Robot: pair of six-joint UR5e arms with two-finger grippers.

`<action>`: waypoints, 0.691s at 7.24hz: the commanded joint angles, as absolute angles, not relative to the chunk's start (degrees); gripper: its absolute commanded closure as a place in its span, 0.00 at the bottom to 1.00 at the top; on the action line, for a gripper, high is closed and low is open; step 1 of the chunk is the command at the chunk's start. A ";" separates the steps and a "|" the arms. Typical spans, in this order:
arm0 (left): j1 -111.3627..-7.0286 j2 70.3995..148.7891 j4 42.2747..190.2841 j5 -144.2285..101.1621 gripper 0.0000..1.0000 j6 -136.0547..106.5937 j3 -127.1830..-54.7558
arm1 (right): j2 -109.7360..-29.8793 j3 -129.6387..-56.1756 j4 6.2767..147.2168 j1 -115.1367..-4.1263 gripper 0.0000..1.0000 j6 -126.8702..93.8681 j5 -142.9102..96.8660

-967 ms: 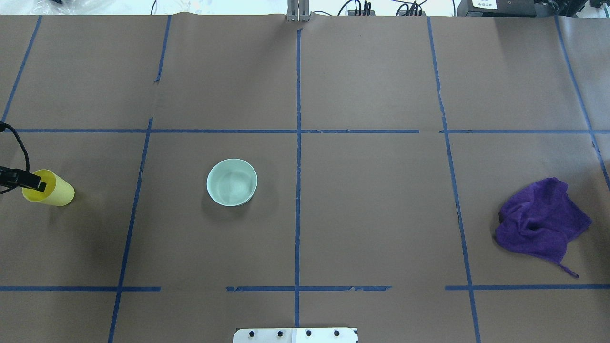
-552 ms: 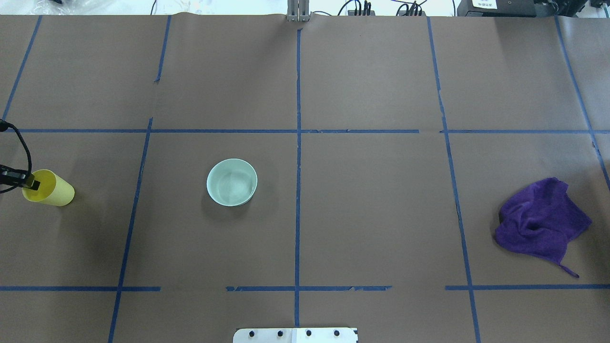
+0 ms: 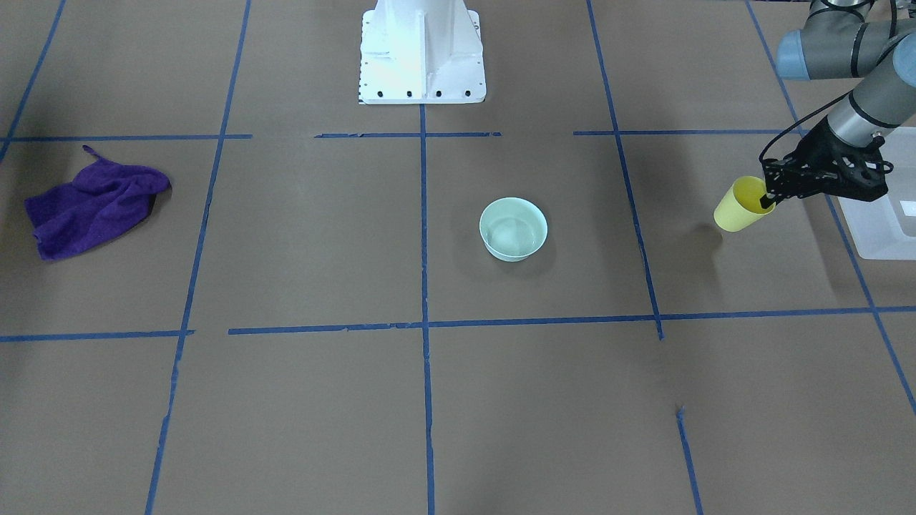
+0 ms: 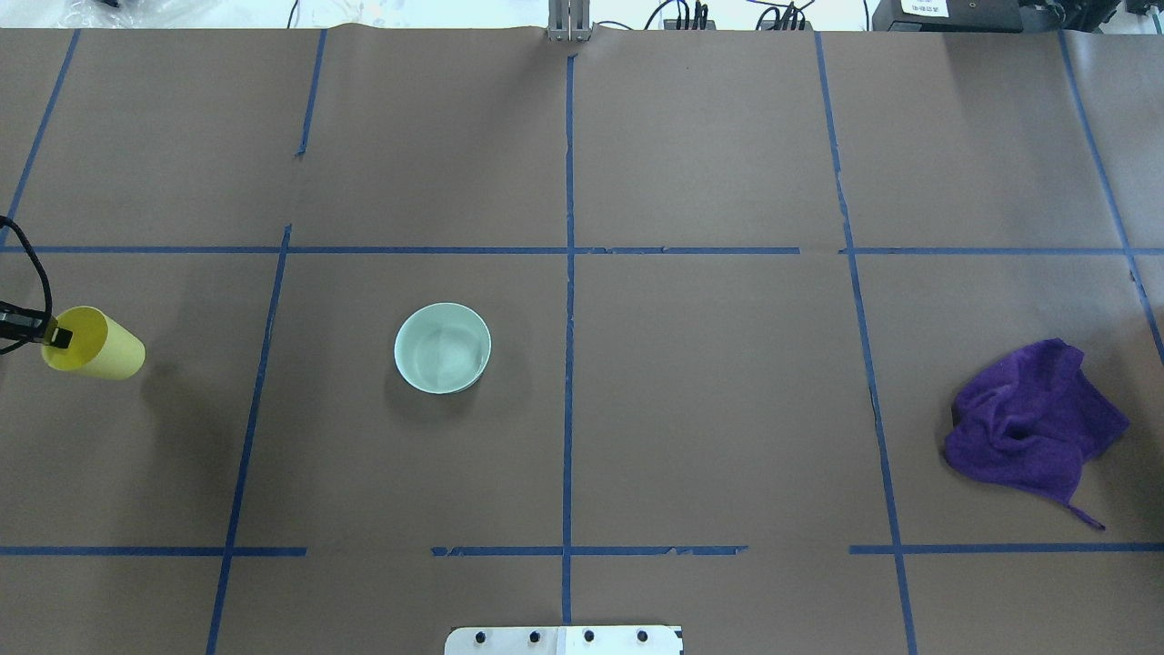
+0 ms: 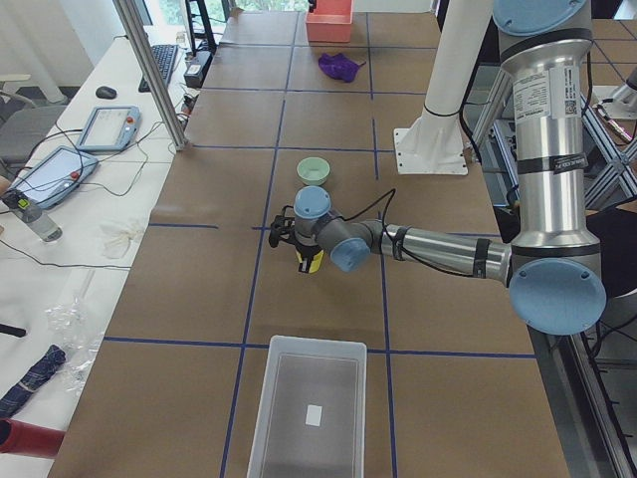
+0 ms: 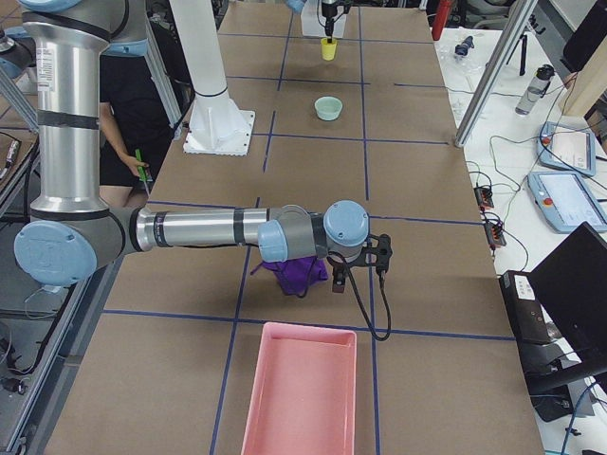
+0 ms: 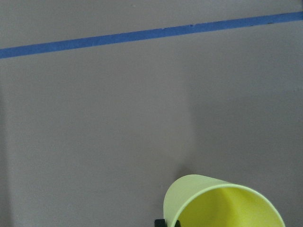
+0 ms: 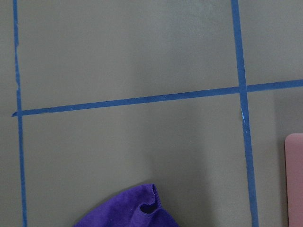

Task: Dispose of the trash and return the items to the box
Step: 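Reach the left gripper down to the yellow cup and grasp it, then lift the yellow cup with the left gripper while the right reaches for the cloth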

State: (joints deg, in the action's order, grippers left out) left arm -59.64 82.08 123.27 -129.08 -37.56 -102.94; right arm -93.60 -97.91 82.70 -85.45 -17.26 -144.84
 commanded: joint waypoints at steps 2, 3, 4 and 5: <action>-64.84 82.79 110.72 -131.48 1.00 -32.56 -110.89 | -95.96 -98.44 70.41 -78.25 0.00 -30.85 -137.90; -68.17 83.75 103.78 -131.40 1.00 -27.91 -113.09 | -98.50 -98.44 62.13 -75.18 0.00 -37.64 -137.12; -71.42 87.50 97.79 -131.05 1.00 -23.95 -113.81 | -99.13 -98.44 58.75 -71.41 0.00 -42.14 -135.89; -74.33 90.67 92.78 -130.96 1.00 -20.95 -113.91 | -99.23 -100.26 58.71 -67.45 0.00 -44.97 -134.49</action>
State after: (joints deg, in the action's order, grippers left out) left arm -70.49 86.82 99.82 -131.14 -25.34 -113.17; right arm -98.56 -98.90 61.28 -72.18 -40.13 -136.11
